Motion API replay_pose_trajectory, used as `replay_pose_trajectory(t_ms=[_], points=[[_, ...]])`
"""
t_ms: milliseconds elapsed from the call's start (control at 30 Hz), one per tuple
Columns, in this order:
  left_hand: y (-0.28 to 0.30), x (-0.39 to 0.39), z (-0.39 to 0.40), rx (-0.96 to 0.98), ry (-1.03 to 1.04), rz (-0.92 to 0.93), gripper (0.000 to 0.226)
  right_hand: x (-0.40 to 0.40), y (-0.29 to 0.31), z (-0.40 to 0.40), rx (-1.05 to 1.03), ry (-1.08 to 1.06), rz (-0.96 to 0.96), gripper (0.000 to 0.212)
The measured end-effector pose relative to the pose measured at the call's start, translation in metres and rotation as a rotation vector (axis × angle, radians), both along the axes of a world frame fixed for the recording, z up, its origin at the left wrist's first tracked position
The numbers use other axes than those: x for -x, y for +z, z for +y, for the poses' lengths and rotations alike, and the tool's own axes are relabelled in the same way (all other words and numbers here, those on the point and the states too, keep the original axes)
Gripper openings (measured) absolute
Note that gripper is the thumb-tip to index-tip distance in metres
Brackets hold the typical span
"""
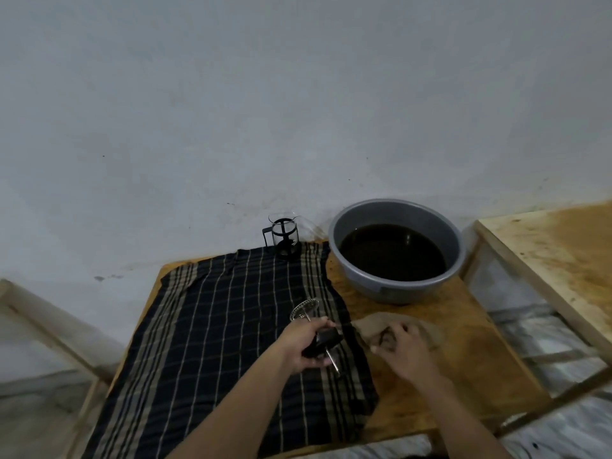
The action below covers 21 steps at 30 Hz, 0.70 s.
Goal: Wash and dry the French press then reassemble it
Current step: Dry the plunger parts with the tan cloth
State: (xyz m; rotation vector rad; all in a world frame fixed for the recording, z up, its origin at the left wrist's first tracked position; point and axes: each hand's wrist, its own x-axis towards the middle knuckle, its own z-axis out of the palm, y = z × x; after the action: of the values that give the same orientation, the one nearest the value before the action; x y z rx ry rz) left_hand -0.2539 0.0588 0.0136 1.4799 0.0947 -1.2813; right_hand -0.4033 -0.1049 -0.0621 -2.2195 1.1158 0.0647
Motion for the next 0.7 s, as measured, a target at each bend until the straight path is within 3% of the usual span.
replay_pose_trajectory(t_ms=[67, 200, 367, 567, 633, 700], points=[[0.003, -0.004, 0.004, -0.011, -0.07, -0.067, 0.025, -0.002, -0.013, 0.007, 0.064, 0.037, 0.107, 0.05], [0.005, -0.016, 0.009, -0.003, -0.155, -0.193, 0.017, -0.003, -0.01, 0.012, 0.165, -0.073, 0.049, 0.005], [0.007, -0.03, 0.009, 0.011, -0.276, -0.385, 0.021, -0.001, 0.001, 0.004, -0.022, -0.223, -0.148, 0.009], [0.006, -0.049, 0.002, 0.041, -0.405, -0.669, 0.02, 0.0, 0.051, 0.011, -0.662, -0.632, -0.66, 0.022], [0.006, -0.053, 0.0, 0.053, -0.464, -0.729, 0.018, -0.003, 0.076, 0.017, -0.767, -0.635, -0.839, 0.025], [0.006, -0.054, -0.003, 0.09, -0.514, -0.756, 0.018, -0.011, 0.101, 0.025, -0.734, -0.557, -0.951, 0.025]])
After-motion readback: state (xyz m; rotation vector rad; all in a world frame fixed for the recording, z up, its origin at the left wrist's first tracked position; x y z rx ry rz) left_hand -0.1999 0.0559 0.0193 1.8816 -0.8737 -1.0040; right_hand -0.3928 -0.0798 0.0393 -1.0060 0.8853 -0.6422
